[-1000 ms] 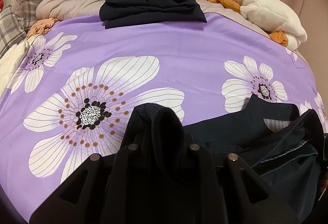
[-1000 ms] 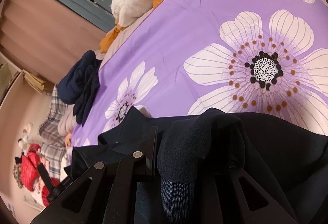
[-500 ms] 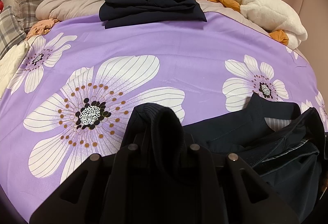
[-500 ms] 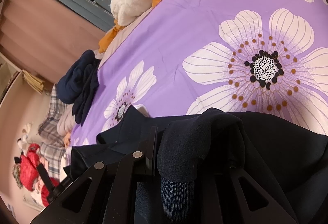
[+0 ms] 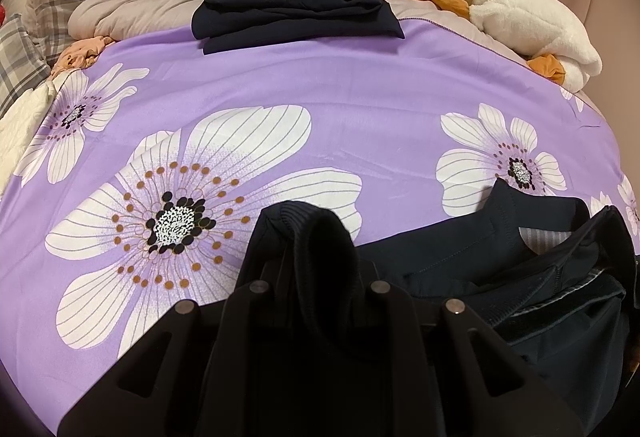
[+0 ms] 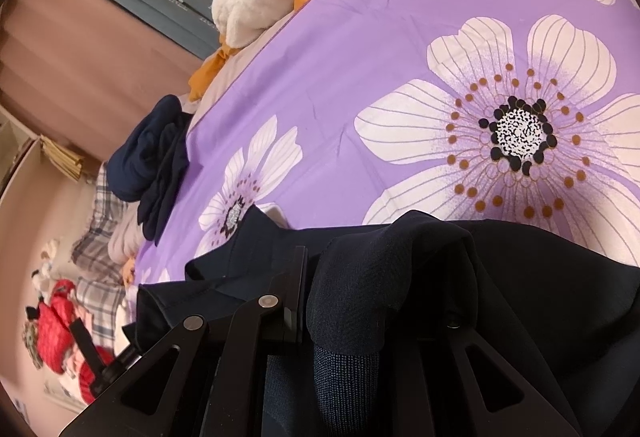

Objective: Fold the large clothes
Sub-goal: 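Lower the held hem onto the jacket near the collar with both grippers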

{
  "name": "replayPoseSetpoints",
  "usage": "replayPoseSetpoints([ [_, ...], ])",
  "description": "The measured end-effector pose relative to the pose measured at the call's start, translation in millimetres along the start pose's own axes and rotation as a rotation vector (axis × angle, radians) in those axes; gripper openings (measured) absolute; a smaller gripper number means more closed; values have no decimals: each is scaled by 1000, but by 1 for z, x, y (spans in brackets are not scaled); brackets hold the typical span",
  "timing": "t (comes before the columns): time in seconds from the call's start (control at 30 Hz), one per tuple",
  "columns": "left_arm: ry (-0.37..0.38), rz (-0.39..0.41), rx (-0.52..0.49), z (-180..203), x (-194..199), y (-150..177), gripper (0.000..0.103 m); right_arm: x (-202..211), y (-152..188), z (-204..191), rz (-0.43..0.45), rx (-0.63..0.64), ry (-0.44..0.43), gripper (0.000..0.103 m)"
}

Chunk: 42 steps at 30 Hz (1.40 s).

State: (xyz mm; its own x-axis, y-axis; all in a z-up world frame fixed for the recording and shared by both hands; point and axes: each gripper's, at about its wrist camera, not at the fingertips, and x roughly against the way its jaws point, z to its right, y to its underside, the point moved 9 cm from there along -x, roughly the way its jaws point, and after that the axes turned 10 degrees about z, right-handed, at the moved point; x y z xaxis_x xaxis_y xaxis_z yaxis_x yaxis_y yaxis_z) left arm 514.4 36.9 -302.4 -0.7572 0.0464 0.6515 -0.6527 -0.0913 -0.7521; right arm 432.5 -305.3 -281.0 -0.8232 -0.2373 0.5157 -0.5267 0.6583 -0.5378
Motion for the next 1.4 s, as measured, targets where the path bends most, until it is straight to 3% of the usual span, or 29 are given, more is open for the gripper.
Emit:
replayPoseSetpoints([
  [1.4,0,-10,-3,3,-10,-2,19,-8,-4,2,-2,-21,19,15],
])
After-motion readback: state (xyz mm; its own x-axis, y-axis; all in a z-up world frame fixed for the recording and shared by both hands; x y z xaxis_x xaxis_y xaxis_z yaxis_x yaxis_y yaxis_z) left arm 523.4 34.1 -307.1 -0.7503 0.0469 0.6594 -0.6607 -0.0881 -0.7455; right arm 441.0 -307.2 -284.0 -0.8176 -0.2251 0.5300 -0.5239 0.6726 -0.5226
